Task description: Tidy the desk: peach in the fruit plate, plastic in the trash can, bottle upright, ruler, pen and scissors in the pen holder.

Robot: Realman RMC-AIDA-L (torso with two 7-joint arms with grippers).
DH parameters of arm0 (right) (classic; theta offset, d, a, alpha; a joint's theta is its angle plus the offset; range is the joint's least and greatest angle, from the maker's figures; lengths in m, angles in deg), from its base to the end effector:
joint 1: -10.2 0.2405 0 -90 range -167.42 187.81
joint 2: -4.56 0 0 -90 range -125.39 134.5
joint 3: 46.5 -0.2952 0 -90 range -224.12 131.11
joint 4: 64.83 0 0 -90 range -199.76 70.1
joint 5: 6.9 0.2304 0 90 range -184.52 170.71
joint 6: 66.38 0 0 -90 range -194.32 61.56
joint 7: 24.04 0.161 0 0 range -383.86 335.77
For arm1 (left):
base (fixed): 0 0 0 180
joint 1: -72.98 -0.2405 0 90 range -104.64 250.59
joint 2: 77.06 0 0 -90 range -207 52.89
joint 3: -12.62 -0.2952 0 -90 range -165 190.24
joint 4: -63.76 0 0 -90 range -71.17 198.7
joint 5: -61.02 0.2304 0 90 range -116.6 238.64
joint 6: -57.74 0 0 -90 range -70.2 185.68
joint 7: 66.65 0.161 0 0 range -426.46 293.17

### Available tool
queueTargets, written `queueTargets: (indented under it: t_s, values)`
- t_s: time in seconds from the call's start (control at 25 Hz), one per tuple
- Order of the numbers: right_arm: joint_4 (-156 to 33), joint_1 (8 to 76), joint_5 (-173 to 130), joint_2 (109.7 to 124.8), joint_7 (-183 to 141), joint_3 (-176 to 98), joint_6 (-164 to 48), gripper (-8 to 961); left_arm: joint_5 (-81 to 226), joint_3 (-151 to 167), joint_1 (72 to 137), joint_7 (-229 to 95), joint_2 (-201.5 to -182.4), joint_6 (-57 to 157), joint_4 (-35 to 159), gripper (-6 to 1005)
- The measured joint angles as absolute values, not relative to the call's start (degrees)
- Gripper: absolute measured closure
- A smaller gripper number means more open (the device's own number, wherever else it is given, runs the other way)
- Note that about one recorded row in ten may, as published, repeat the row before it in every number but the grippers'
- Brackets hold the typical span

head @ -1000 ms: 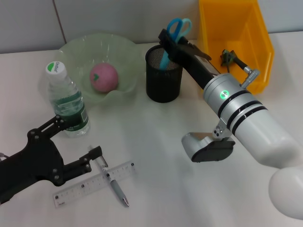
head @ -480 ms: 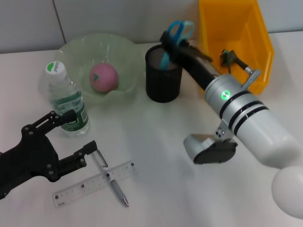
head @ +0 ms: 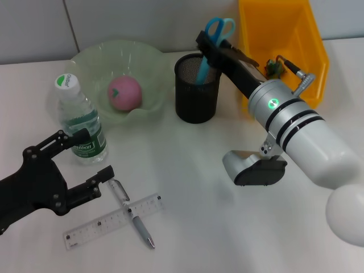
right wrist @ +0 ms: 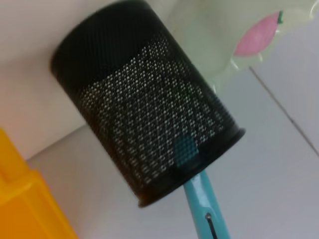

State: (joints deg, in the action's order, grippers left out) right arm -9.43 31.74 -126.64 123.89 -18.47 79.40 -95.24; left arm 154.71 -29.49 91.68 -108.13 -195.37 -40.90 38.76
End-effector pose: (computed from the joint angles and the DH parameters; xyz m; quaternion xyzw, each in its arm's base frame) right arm 0.2101 0.4108 -0.1117 -0.4588 -0.6588 -0.4183 0.4248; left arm -0.3292 0.2910 -0.0331 -0.8958 -0.0486 -0.3689 0.2430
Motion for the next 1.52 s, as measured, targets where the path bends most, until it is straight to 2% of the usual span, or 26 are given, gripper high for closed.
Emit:
queueTargets:
  t_s: [0.8, 1.08, 1.28, 1.52]
  values:
    - [-7.85, 31.62, -123.72, 123.81, -19.6, 83.85, -97.99, 379, 154.7, -29.39, 91.08, -107.54, -195.4, -40.53, 38.31, 208]
    - [1.34, 26.77, -125.07, 123.65, -12.03, 82.18, -99.9, 380, 153.29, -29.39, 91.31, -107.59, -195.54, -41.44, 38.81, 208]
    - [12.44, 21.44, -127.23, 123.64, 6.25, 79.18, -100.94, 380, 150.38, -29.39, 91.29, -108.0, -195.61, -42.41, 39.45, 209]
    - [18.73, 19.49, -127.1, 123.87, 27.24, 75.98, -101.37, 379, 146.73, -29.45, 91.36, -108.45, -195.48, -44.44, 42.22, 209]
